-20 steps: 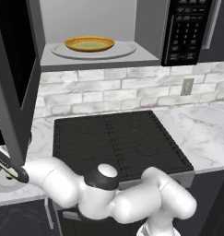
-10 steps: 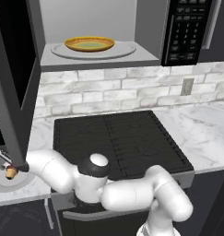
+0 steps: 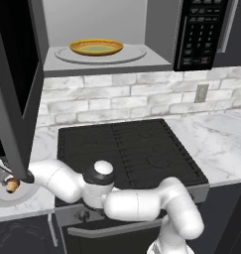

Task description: Pick the mushroom from the counter and place it in the microwave.

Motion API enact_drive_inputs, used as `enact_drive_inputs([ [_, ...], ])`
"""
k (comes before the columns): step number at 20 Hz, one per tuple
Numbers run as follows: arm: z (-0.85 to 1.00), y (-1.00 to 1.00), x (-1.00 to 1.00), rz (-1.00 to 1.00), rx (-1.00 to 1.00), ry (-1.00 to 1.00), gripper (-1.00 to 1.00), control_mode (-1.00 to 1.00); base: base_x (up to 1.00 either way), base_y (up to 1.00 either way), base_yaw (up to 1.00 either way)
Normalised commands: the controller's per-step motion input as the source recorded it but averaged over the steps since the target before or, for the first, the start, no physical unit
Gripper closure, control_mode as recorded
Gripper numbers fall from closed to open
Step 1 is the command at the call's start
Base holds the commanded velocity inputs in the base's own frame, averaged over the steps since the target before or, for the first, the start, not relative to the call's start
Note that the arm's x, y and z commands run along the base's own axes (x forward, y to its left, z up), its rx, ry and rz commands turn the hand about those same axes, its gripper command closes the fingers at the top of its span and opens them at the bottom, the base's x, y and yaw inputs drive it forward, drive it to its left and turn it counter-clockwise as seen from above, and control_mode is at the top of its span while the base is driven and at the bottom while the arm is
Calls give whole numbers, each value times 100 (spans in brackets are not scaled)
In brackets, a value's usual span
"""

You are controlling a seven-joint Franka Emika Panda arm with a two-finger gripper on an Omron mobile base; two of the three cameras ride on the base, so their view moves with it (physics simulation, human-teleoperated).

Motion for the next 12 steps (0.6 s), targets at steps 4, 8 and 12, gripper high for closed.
enact_drive_inputs([
  [4,-22,0,0,0,-7,4,-100,-100,0,0,0],
  [8,-22,0,-1,0,-5,5,-100,-100,0,0,0],
  [12,-17,1,-2,0,-2,4,-100,-100,0,0,0],
])
